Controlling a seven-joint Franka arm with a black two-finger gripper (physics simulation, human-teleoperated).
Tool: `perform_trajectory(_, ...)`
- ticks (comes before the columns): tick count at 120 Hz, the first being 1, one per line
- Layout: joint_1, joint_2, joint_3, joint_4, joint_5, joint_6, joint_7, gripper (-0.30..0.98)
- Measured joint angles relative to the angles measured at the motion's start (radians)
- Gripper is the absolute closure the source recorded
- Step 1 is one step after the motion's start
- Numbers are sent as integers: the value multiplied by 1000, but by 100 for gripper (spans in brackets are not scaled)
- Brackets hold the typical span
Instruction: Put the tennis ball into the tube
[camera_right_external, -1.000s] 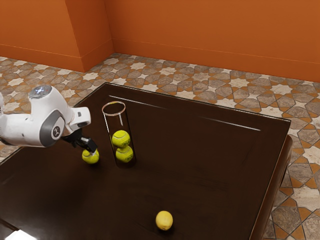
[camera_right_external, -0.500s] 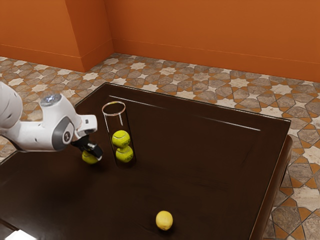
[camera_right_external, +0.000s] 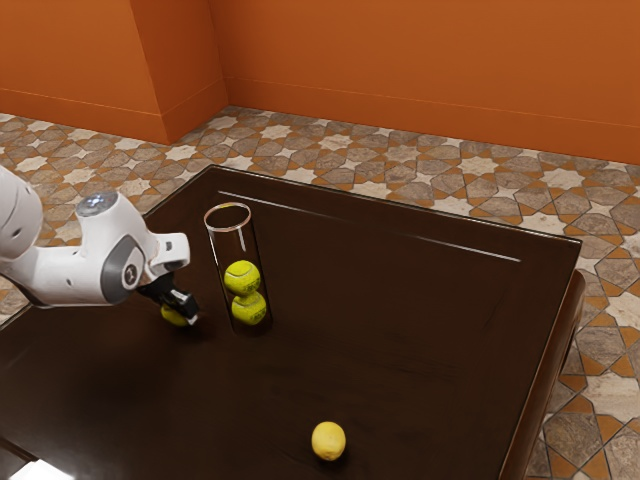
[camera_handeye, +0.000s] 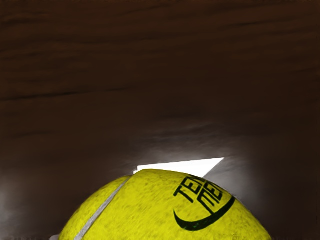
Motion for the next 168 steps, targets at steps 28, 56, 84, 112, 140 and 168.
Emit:
perform_trajectory(28,15,-148,-11,-39,0,-32,1,33)
perform_trajectory(56,30,-501,-28,76,7,-357,-8,34)
perform_trajectory(84,16,-426,-140,342,16,-675,-19,34)
perform_trajectory(112,-37,-253,-164,468,38,-774,-27,35)
perform_trajectory(140,-23,-204,-164,489,51,-804,-34,35)
perform_trajectory(168,-39,-202,-164,494,52,-813,-38,35)
